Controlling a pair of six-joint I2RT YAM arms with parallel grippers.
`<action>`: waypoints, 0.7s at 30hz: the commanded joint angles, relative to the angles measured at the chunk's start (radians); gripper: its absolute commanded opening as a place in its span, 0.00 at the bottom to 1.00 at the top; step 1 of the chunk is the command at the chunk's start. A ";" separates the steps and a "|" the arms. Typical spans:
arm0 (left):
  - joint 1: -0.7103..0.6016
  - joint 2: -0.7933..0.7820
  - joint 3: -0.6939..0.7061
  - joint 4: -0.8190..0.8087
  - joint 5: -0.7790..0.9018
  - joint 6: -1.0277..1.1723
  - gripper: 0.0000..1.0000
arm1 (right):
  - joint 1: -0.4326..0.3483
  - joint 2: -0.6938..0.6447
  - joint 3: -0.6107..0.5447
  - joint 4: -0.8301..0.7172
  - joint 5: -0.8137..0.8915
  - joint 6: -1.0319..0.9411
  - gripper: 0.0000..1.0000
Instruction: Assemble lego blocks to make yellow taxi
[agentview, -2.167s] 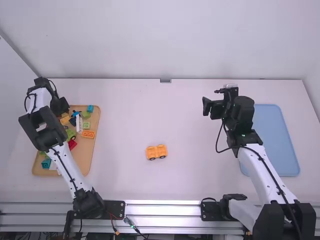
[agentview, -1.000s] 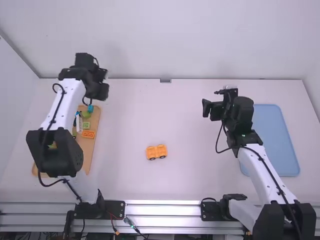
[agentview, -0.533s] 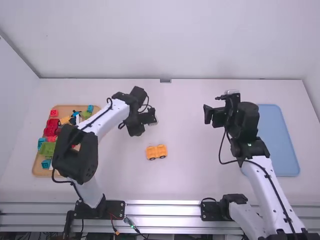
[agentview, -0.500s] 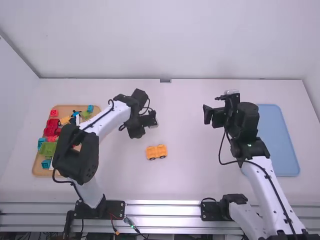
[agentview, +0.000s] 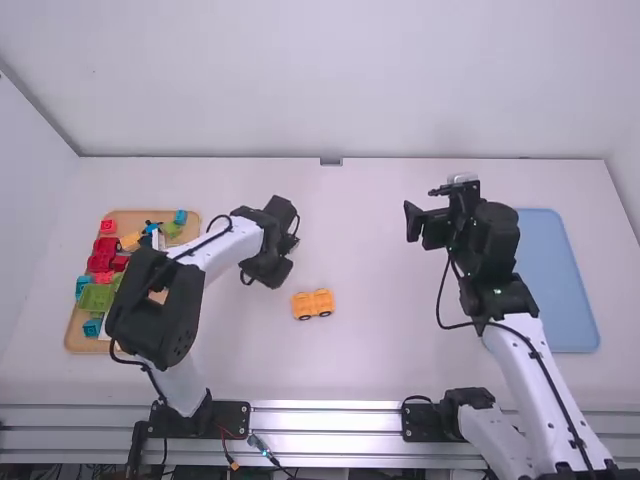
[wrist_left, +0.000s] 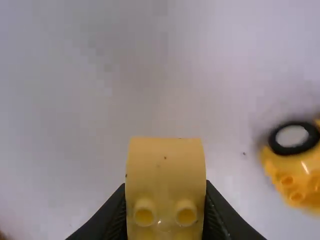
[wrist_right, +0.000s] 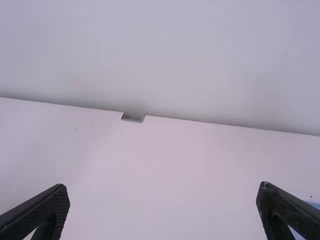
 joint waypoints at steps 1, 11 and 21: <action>0.000 -0.015 -0.046 -0.009 -0.114 -0.477 0.02 | -0.001 0.033 0.038 0.020 -0.002 0.000 0.99; 0.004 -0.015 -0.121 -0.019 -0.037 -1.530 0.02 | 0.000 0.116 0.038 0.083 -0.003 0.002 0.99; 0.005 -0.014 -0.142 0.139 0.110 -1.682 0.02 | 0.000 0.119 0.038 0.081 -0.003 0.002 0.99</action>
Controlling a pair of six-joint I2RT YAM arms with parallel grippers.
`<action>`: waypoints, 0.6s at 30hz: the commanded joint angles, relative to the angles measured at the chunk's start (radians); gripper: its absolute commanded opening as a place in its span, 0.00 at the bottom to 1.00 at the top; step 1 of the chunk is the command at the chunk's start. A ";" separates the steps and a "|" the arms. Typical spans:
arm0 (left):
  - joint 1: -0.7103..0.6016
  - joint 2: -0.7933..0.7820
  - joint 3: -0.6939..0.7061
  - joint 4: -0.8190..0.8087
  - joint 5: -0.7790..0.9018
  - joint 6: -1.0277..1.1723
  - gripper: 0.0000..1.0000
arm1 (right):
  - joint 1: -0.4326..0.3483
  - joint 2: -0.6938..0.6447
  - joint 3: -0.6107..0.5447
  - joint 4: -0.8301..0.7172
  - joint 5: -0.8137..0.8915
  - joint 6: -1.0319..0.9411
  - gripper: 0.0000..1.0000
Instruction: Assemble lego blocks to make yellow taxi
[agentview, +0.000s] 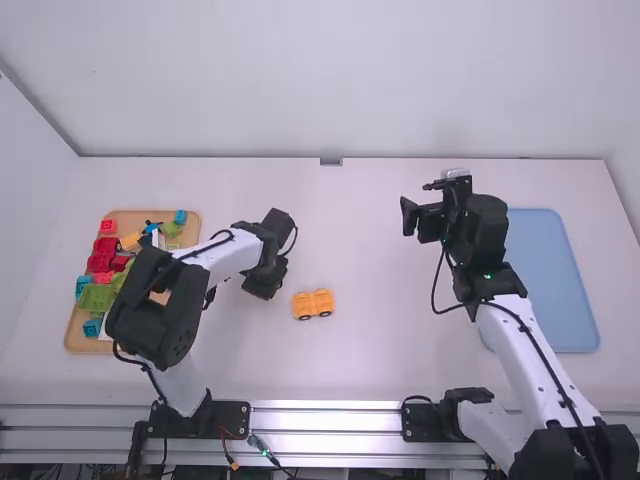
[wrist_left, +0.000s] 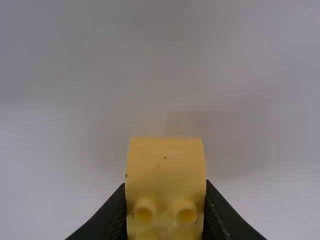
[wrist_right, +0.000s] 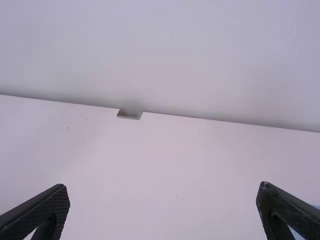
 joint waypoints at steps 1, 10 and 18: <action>0.003 -0.014 -0.029 -0.019 0.060 -0.185 0.02 | -0.001 0.007 0.038 0.001 -0.003 0.004 0.99; 0.003 -0.014 -0.118 0.007 0.060 -0.379 0.02 | 0.001 0.007 0.038 -0.001 -0.003 0.005 0.99; 0.003 -0.014 -0.156 0.159 0.096 -0.185 0.66 | 0.009 0.007 0.038 -0.005 -0.003 0.004 0.99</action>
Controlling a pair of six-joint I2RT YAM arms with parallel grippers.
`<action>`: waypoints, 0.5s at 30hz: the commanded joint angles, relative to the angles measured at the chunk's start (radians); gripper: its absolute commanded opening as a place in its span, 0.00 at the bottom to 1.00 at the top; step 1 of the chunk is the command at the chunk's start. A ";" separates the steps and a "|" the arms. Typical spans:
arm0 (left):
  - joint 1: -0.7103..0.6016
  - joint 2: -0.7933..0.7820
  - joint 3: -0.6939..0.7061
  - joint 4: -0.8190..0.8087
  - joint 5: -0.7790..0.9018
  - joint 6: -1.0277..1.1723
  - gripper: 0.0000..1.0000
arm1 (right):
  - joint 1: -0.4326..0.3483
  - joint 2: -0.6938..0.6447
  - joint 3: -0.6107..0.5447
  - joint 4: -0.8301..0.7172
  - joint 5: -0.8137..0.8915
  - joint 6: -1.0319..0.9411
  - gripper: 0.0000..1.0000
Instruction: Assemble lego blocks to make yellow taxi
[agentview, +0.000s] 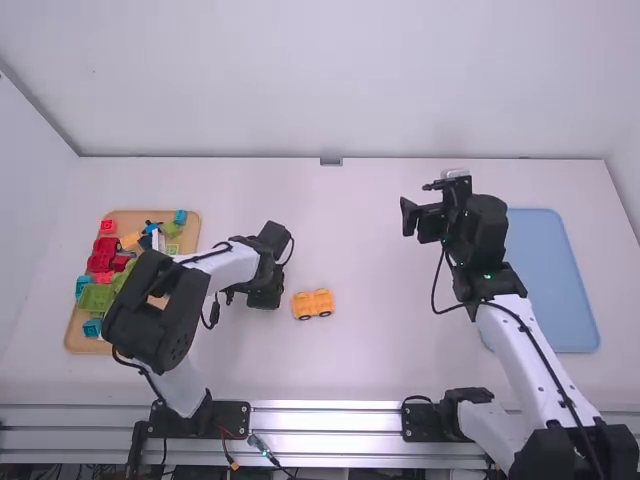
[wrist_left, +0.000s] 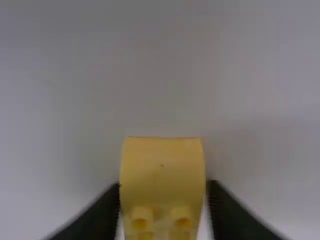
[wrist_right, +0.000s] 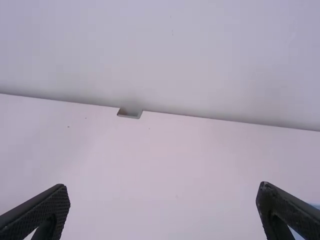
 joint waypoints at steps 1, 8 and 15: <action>0.004 0.008 -0.024 0.008 0.035 0.117 0.71 | 0.006 0.007 0.038 -0.001 -0.003 0.000 0.99; 0.004 0.008 0.053 -0.092 0.043 0.232 0.92 | 0.006 0.007 0.038 -0.001 -0.003 0.000 0.99; 0.025 0.005 0.249 -0.368 -0.018 0.425 0.91 | 0.006 0.007 0.038 -0.001 -0.003 -0.001 0.99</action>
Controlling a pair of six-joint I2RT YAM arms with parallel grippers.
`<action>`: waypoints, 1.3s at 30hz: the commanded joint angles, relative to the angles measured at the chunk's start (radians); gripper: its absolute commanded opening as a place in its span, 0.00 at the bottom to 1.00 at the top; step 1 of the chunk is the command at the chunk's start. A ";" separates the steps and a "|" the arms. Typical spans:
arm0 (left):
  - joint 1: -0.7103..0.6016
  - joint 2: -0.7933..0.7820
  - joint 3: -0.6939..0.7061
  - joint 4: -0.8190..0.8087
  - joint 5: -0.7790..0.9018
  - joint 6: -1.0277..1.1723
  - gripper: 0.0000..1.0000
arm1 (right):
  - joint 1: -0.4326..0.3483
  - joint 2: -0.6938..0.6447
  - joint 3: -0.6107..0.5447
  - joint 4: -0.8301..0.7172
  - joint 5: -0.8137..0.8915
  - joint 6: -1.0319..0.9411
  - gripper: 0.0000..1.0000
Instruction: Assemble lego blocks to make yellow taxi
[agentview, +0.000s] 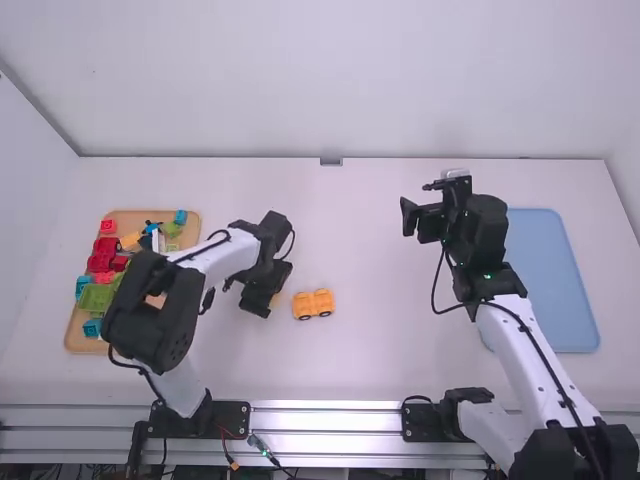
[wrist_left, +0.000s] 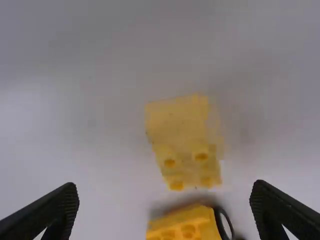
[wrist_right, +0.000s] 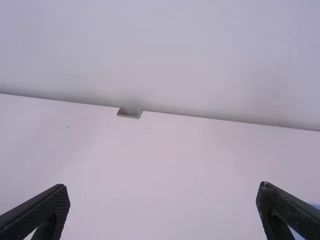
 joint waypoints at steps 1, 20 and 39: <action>0.010 0.006 0.118 -0.069 -0.069 0.227 0.91 | 0.005 0.007 0.038 0.000 -0.004 0.002 0.99; 0.035 -0.015 0.472 -0.217 0.156 2.696 0.99 | 0.005 0.007 0.038 -0.029 -0.044 -0.066 0.99; 0.461 -0.012 -0.083 0.067 0.885 3.429 0.99 | 0.014 0.067 0.037 -0.197 -0.644 -0.587 0.99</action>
